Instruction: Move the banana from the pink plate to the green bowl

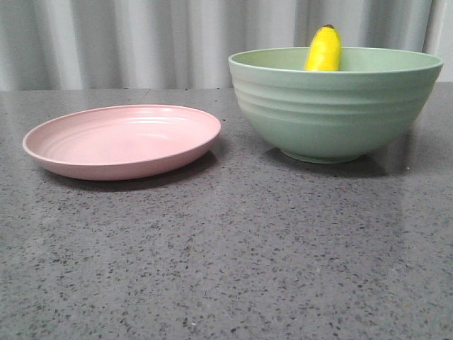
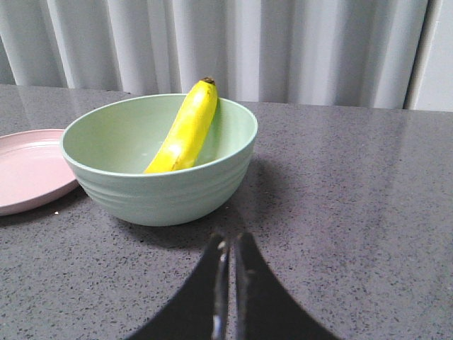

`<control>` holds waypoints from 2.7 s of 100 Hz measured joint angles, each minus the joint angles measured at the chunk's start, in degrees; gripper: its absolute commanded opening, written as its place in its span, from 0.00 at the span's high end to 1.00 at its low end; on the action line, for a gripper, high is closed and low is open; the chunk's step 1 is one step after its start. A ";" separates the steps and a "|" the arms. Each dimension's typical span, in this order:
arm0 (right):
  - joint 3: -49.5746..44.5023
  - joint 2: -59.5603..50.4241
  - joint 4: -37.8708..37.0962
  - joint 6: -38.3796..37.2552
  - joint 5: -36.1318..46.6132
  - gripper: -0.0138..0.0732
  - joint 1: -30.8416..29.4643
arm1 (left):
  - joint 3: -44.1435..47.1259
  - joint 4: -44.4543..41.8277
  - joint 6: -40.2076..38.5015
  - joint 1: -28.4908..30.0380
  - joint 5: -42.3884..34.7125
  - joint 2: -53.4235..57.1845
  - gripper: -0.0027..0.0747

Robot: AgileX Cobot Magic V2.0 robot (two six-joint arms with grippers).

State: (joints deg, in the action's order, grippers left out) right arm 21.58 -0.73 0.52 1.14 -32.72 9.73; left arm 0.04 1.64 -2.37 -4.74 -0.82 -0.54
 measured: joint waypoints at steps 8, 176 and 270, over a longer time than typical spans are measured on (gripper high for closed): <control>0.00 0.00 0.00 0.00 -0.09 0.93 0.00 | 0.00 0.23 0.64 2.34 6.11 0.77 0.99; -22.35 -0.04 -6.06 -8.41 39.00 0.93 -16.17 | 0.00 1.07 1.14 3.54 19.28 0.77 0.99; -22.35 -0.04 0.54 -0.63 14.65 0.93 -17.36 | 0.00 1.07 1.14 3.54 19.28 0.77 0.99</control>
State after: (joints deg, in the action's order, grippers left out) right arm -0.77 -0.77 1.06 0.51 -18.07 -7.63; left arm 0.04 2.71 -1.23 -1.20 18.46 0.23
